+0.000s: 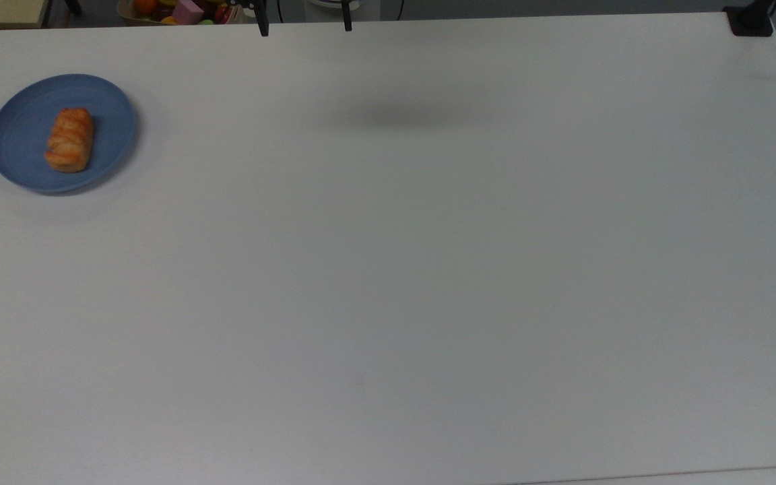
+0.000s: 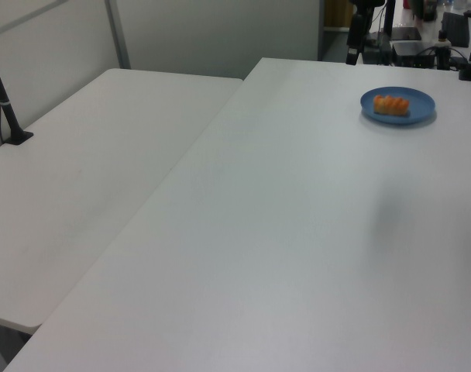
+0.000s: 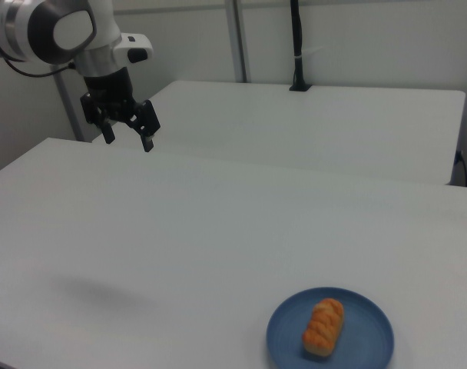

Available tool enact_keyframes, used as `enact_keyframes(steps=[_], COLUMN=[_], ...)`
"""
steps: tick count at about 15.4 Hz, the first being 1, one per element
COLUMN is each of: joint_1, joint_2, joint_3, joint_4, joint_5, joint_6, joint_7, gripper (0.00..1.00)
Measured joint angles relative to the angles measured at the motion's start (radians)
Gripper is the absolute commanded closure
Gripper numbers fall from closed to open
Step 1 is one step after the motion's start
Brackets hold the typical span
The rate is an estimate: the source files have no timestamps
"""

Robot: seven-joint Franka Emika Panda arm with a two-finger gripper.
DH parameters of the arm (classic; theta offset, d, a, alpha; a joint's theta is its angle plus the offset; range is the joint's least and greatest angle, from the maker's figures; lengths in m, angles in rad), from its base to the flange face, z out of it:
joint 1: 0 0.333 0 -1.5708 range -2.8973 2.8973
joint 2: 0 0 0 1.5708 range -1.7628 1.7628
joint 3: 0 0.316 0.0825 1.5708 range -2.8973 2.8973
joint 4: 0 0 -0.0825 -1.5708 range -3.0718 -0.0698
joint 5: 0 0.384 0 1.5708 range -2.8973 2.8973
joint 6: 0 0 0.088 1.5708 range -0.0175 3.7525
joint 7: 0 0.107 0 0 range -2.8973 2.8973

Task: Put the bread on the table

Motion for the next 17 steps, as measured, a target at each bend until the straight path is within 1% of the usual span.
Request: enact_keyframes(steps=[13, 17], joint_1=[0.0, 0.001], joint_2=[0.0, 0.001], joint_3=[-0.002, -0.003], joint_4=[-0.003, -0.023], joint_5=[0.0, 0.0], joint_6=[0.0, -0.001], joint_7=[0.0, 0.0], gripper=[0.0, 0.0])
